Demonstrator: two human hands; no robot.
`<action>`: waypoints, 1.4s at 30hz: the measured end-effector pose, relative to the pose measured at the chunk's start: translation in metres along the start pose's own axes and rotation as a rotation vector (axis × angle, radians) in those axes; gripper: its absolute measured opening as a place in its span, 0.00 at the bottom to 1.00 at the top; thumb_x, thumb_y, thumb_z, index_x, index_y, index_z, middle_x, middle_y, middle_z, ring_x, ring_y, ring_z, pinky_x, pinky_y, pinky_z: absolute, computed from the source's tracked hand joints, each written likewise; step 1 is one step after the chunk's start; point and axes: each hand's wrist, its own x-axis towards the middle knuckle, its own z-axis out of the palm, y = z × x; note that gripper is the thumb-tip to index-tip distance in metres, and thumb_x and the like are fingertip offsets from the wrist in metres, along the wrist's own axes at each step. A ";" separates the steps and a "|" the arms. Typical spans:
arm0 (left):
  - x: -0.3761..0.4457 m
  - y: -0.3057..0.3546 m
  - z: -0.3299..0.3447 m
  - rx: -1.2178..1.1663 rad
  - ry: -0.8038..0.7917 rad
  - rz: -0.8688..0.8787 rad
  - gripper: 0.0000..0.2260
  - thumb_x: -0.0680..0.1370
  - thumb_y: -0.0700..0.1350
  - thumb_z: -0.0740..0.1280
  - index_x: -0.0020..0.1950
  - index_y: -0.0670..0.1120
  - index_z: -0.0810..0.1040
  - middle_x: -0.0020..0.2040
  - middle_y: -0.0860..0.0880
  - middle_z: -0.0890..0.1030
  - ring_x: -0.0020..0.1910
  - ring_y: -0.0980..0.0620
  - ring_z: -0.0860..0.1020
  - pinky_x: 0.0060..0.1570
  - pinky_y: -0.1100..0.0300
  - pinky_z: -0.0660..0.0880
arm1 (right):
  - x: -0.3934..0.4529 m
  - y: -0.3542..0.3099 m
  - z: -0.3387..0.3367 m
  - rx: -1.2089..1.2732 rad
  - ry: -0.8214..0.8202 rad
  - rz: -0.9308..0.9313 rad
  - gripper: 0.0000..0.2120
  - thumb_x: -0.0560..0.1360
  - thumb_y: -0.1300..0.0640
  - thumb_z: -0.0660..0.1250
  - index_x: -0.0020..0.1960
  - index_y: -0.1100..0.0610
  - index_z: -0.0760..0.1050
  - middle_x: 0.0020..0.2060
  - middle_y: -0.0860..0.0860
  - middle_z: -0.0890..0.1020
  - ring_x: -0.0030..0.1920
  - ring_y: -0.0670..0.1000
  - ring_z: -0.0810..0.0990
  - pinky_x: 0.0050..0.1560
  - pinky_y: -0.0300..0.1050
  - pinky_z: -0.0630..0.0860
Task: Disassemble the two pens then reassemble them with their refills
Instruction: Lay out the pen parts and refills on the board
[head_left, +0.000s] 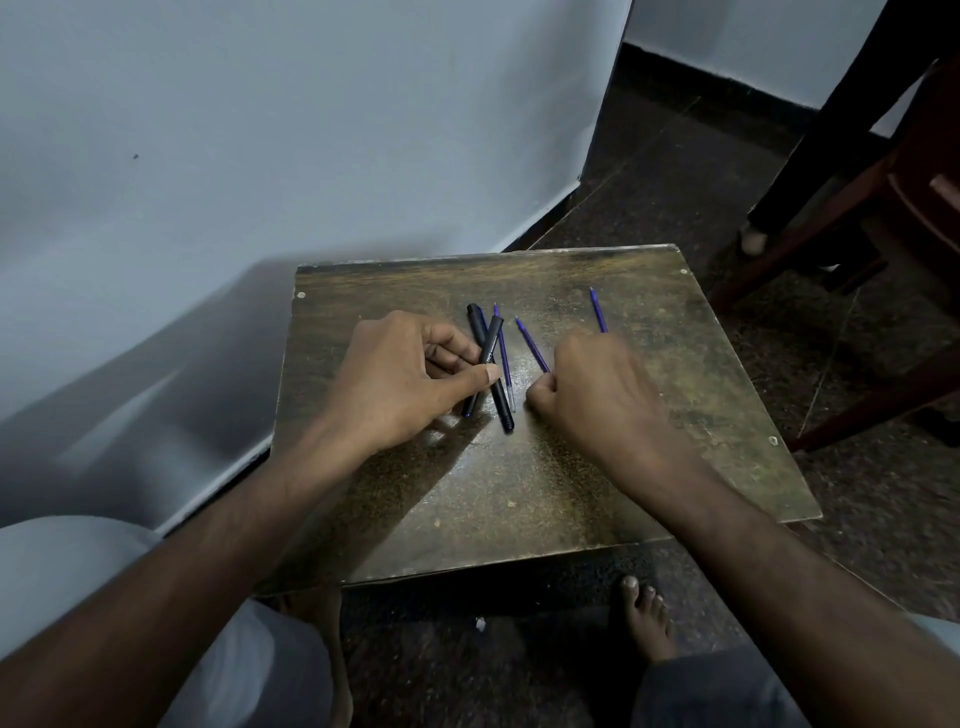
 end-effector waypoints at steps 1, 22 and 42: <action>0.000 0.000 0.000 -0.011 -0.002 -0.004 0.07 0.73 0.50 0.83 0.48 0.53 0.88 0.40 0.55 0.88 0.33 0.62 0.86 0.32 0.63 0.84 | -0.001 -0.002 -0.001 -0.021 -0.014 -0.006 0.17 0.79 0.58 0.66 0.34 0.56 0.65 0.33 0.53 0.69 0.39 0.59 0.76 0.38 0.49 0.68; -0.002 0.005 0.000 0.067 -0.027 0.171 0.09 0.74 0.55 0.81 0.52 0.54 0.90 0.42 0.59 0.88 0.42 0.65 0.86 0.40 0.75 0.79 | 0.003 0.017 -0.023 1.458 0.144 -0.052 0.06 0.83 0.61 0.72 0.56 0.64 0.80 0.45 0.56 0.90 0.43 0.50 0.88 0.48 0.42 0.85; 0.001 0.004 -0.006 0.088 0.006 0.196 0.08 0.75 0.55 0.80 0.52 0.56 0.89 0.42 0.59 0.88 0.41 0.66 0.85 0.40 0.74 0.78 | 0.010 0.013 -0.009 1.191 0.107 -0.171 0.07 0.80 0.56 0.77 0.54 0.58 0.87 0.46 0.54 0.90 0.48 0.50 0.89 0.47 0.42 0.84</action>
